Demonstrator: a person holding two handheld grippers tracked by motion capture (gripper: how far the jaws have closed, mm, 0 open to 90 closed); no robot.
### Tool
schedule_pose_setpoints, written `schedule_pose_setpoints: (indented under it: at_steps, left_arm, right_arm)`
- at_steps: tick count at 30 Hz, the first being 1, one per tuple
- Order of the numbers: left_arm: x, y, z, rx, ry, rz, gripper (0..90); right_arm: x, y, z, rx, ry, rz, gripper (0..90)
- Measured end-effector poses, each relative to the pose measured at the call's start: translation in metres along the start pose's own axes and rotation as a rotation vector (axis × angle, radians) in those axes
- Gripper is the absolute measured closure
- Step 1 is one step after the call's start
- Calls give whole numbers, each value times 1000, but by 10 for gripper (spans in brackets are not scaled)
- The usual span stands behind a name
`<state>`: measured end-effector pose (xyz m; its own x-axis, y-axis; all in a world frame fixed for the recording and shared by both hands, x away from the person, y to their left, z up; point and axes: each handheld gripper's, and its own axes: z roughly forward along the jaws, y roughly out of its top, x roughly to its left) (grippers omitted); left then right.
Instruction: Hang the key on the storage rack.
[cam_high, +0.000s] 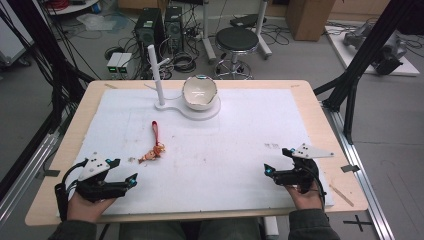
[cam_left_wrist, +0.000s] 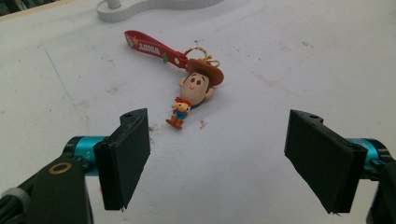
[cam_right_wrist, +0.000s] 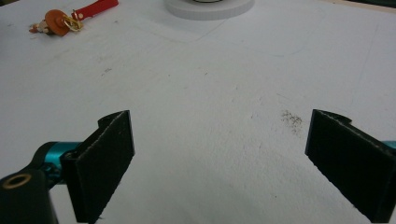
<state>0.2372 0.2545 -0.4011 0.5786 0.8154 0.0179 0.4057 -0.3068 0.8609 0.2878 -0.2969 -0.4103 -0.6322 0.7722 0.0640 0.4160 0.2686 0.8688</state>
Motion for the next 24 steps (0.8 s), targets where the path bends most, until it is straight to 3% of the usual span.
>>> schedule_pose_setpoints:
  at_steps: [24]
  left_arm:
    - [0, -2, -2, -3, 3, -1, 227]
  right_arm:
    - [5, 4, 6, 2, 19, -7, 72]
